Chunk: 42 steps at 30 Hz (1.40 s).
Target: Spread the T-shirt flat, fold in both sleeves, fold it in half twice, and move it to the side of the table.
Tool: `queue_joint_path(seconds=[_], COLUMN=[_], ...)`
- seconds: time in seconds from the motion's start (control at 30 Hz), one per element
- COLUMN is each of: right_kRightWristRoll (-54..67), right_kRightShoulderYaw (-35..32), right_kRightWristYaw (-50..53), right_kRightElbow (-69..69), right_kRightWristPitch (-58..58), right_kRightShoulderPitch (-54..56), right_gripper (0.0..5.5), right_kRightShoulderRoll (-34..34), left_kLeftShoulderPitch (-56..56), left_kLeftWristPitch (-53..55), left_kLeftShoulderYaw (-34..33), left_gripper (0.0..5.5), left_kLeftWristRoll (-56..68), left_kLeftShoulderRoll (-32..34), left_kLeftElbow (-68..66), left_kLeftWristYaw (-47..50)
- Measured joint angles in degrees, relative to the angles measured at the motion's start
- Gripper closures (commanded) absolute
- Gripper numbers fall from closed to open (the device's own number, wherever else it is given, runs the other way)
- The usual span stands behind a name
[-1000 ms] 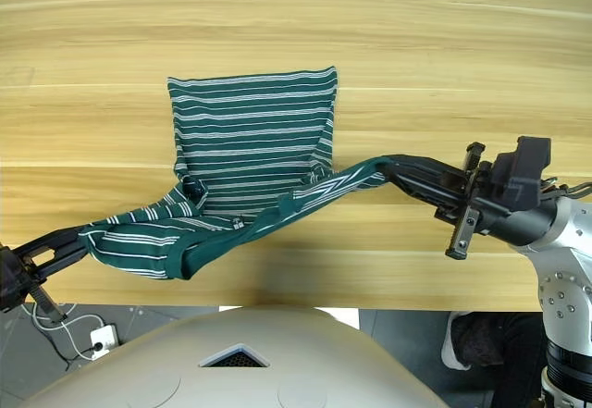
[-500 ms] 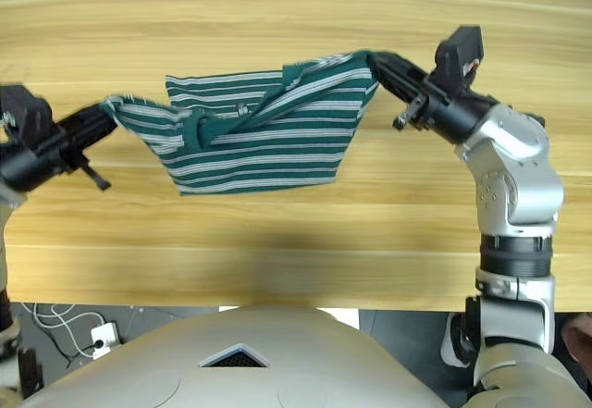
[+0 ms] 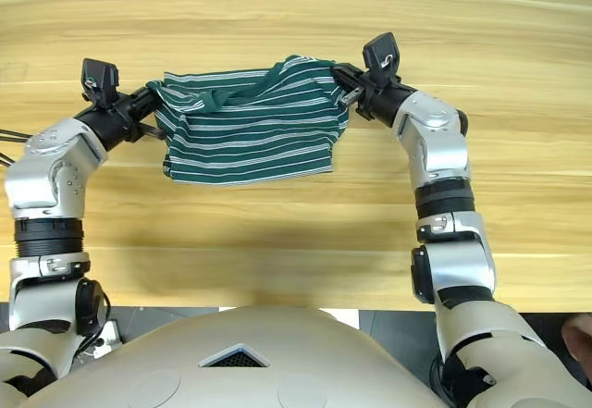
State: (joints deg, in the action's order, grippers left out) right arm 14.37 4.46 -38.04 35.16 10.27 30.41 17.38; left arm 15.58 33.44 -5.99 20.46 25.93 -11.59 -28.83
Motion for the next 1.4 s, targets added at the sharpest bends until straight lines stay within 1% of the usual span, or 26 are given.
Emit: queue_joint_path(seconds=[0.17, 0.37, 0.4, 0.43, 0.47, 0.57, 0.8, 0.9, 0.97, 1.0, 1.07, 1.13, 1.2, 1.27, 1.4], right_kRightWristRoll=[-1.35, -2.34, -2.33, -2.33, -2.33, -2.3, -1.52, -1.14, -1.24, -1.75, -4.49, -12.1, -21.9, -28.97, -34.75], right_kRightShoulderYaw=[-3.03, -5.09, -5.12, -5.18, -5.22, -5.43, -7.75, -8.96, -9.23, -9.09, -7.44, -3.5, 1.8, 6.37, 10.34], right_kRightWristYaw=[2.94, 4.33, 4.03, 3.81, 3.35, 1.46, -0.04, 0.64, 0.68, 0.7, 1.22, 3.92, 8.11, 10.75, 14.25], right_kRightElbow=[11.25, 17.25, 17.46, 17.5, 17.45, 16.69, 11.32, 8.9, 6.94, 5.16, 2.89, 1.56, 2.49, 7.44, 20.42], right_kRightWristPitch=[-5.58, -10.76, -11.13, -11.77, -12.03, -13.25, -18.92, -20.51, -21.5, -22.37, -24.97, -29.46, -32.5, -33.39, -34.08], right_kRightShoulderPitch=[3.63, 4.34, 4.29, 4.27, 4.21, 2.99, -1.08, -1.84, -3.05, -4.02, -5.09, -5.23, -2.97, 4.01, 16.51], right_gripper=[5.49, 5.49, 5.2, 5.13, 4.9, 4.24, 3.06, 2.49, 2.1, 1.9, 1.9, 1.9, 1.9, 1.9, 1.9], right_kRightShoulderRoll=[-1.57, -2.58, -2.83, -3.21, -3.23, -3.25, -5.34, -5.59, -5.47, -5.31, -4.52, -2.43, -0.36, 0.3, -0.48], left_kLeftShoulderPitch=[2.46, 3.35, 3.35, 3.35, 3.28, 2.53, -2.77, -3.27, -3.43, -4.02, -5.34, -6.26, -6.08, -4.38, -3.48], left_kLeftWristPitch=[-1.98, -3.57, -3.6, -3.64, -3.77, -6.04, -8.82, -9.45, -10.47, -11.55, -13.56, -17.06, -19.91, -20.39, -18.76], left_kLeftShoulderYaw=[-4.55, -10.92, -11.27, -11.6, -11.71, -12.44, -14.56, -17.64, -19.03, -18.97, -16.93, -12.88, -9.55, -7.49, -5.25], left_gripper=[5.5, 5.5, 5.5, 5.5, 5.18, 4.6, 3.57, 3.08, 2.74, 2.71, 2.71, 2.71, 2.71, 2.71, 2.71], left_kLeftWristRoll=[0.55, 4.48, 4.65, 4.89, 5.28, 7.26, 16.11, 20.32, 20.29, 19.13, 14.23, 4.54, -5.23, -10.11, -11.7], left_kLeftShoulderRoll=[-2.3, -3.75, -4.06, -4.51, -4.61, -6.41, -11.3, -12.45, -12.58, -12.56, -12.04, -10.51, -9.33, -10.18, -11.78], left_kLeftElbow=[-8.44, -11.85, -11.91, -11.92, -11.85, -10.39, 0.97, 3.69, 5.03, 6.16, 8.51, 11.1, 15.46, 21.47, 29.34], left_kLeftWristYaw=[2.49, 2.83, 2.53, 2.0, 1.59, -1.16, -7.98, -7.51, -5.2, -3.46, -0.75, 4.14, 11.15, 17.16, 20.97])
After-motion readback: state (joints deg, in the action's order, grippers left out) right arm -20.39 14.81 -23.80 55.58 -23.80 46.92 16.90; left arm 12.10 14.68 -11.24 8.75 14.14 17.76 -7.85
